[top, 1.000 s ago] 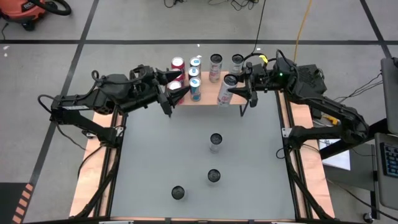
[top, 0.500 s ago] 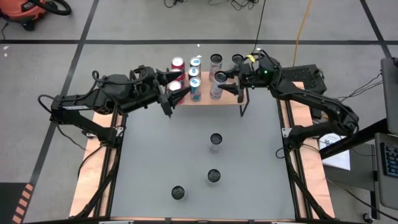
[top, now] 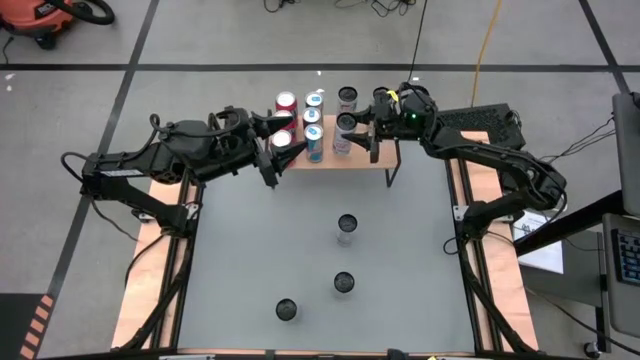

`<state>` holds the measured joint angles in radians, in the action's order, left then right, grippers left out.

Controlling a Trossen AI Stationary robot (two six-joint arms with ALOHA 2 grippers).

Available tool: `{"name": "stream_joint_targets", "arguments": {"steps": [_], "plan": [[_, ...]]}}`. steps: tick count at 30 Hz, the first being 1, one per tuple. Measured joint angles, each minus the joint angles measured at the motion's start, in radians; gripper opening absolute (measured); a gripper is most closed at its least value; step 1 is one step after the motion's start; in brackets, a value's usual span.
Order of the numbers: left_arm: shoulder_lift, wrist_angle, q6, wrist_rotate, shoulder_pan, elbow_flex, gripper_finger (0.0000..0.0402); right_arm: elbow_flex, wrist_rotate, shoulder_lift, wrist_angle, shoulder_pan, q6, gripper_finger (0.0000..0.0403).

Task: Place canned beverage on shelf
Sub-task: Put the right white-pink soda can on the shelf aligned with the other white-pink soda can

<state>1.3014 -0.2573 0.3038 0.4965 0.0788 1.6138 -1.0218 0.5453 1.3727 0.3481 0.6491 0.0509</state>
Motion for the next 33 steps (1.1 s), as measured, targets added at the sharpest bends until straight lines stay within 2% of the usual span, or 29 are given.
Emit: {"name": "stream_joint_targets", "arguments": {"steps": [7, 22, 33], "plan": [[0.0, -0.002, -0.005, 0.0, -0.003, 0.0, 0.0396, 0.0, 0.0, 0.017, -0.048, 0.004, 0.065, 0.0212], [0.0, -0.015, 0.004, -0.011, -0.006, 0.0, 0.0396, 0.0, 0.0, 0.017, -0.091, 0.026, 0.067, 0.0215], [0.0, -0.015, 0.005, -0.013, -0.006, 0.0, 0.0396, -0.002, 0.0, 0.017, -0.113, 0.026, 0.04, 0.0272]]}}
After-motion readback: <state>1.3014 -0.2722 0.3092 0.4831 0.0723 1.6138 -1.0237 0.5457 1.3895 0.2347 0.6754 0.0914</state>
